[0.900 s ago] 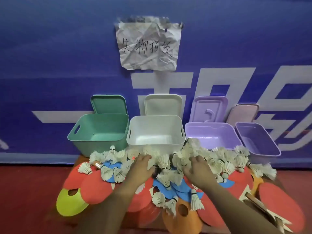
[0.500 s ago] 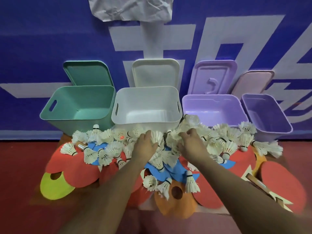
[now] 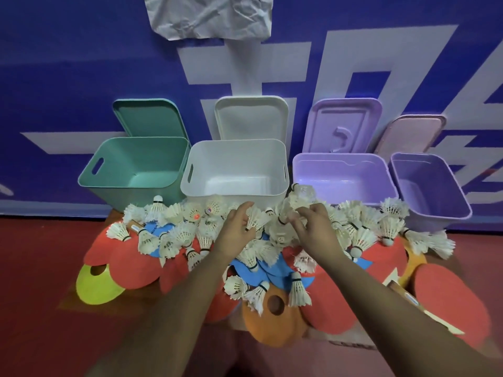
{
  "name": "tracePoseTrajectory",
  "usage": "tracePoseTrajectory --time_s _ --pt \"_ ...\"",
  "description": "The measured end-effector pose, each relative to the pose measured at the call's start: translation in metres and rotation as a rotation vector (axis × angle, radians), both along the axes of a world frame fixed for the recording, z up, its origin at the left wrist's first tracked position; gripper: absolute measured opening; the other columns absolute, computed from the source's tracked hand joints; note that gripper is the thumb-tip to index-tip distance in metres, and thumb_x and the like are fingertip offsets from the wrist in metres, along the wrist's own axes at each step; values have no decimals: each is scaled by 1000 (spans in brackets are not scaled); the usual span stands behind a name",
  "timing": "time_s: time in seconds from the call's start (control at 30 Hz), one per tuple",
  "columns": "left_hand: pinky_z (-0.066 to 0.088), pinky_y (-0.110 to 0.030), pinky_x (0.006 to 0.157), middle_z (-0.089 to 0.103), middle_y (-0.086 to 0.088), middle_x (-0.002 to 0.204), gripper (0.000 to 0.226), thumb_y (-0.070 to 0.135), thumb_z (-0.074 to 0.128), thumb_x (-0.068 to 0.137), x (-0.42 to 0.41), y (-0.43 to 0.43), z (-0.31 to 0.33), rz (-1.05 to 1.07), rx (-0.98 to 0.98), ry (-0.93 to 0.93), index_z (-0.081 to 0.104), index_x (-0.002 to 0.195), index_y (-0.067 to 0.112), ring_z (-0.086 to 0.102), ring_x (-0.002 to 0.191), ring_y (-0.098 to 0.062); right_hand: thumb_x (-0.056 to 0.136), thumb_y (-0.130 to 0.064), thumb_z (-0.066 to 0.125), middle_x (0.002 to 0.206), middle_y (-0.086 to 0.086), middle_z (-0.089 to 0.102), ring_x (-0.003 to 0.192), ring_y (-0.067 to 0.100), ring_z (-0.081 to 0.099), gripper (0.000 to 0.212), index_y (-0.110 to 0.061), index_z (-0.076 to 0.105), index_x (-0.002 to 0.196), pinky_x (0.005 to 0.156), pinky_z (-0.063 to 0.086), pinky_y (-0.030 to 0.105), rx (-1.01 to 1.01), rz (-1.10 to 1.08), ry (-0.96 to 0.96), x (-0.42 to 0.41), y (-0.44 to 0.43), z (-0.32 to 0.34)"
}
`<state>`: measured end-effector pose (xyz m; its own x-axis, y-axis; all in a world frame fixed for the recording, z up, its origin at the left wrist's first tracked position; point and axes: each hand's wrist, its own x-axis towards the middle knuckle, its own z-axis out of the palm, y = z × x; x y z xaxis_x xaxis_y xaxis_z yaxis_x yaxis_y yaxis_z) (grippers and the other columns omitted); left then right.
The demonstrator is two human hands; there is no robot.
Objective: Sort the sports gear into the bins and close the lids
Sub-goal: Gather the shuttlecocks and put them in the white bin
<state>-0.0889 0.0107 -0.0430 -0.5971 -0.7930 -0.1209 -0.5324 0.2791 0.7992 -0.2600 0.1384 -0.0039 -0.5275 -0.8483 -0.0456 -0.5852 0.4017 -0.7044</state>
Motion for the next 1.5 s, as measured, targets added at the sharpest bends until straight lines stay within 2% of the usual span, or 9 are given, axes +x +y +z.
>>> tracePoseTrajectory --time_s 0.23,0.4,0.6,0.87,0.93,0.97,1.07,1.27,1.5 --pt "47 -7 74 48 -4 121 51 2 64 90 40 24 35 173 275 199 47 138 6 53 113 -16 100 -44 43 107 7 59 98 17 53 37 -18 67 113 83 41 30 -91 16 -122 5 5 26" --pt "45 -5 81 57 -2 120 36 10 65 90 79 16 46 59 306 153 55 123 21 56 113 -12 101 -38 45 89 -1 62 87 13 55 24 -25 62 91 68 36 25 -104 193 -93 41 -9 48" --pt "44 -30 104 56 -5 125 36 15 66 91 122 -17 42 137 370 254 54 119 34 55 122 -19 102 -30 45 83 8 59 83 19 53 26 -16 57 84 66 33 32 -89 193 -60 80 -53 59" --pt "52 -36 94 67 -7 121 55 13 73 82 145 -89 58 -77 601 371 51 132 22 64 112 -23 100 -23 49 72 14 51 67 23 49 33 -8 53 71 69 44 38 123 395 -83 144 -130 59" --pt "50 -35 99 67 -2 121 56 16 76 81 148 -112 59 -138 494 288 52 131 25 63 114 -18 99 -21 51 85 4 55 74 15 50 21 -11 63 85 76 47 35 163 416 -115 154 -147 58" --pt "49 -36 100 67 -1 121 55 16 77 82 151 -125 57 -137 470 273 53 130 26 63 114 -17 97 -22 54 101 0 56 83 11 53 18 -15 66 109 80 45 29 174 418 -155 158 -153 59" --pt "50 -31 97 68 1 119 51 10 74 83 155 -158 56 -105 518 325 54 126 27 62 115 -16 93 -28 60 131 -3 47 91 10 62 52 -34 42 141 77 44 20 85 213 -347 157 -165 52" --pt "52 -28 92 65 -2 124 56 7 74 82 153 -204 56 -112 587 395 51 129 26 62 114 -16 89 -47 63 125 5 43 86 21 60 52 -16 53 129 80 48 31 351 80 148 148 -167 -1" --pt "52 -23 80 66 -2 120 55 7 73 82 145 -221 52 -159 636 369 52 130 22 65 104 -13 98 -30 51 105 5 46 91 24 56 26 -13 70 103 63 36 28 284 61 320 163 -168 -28"
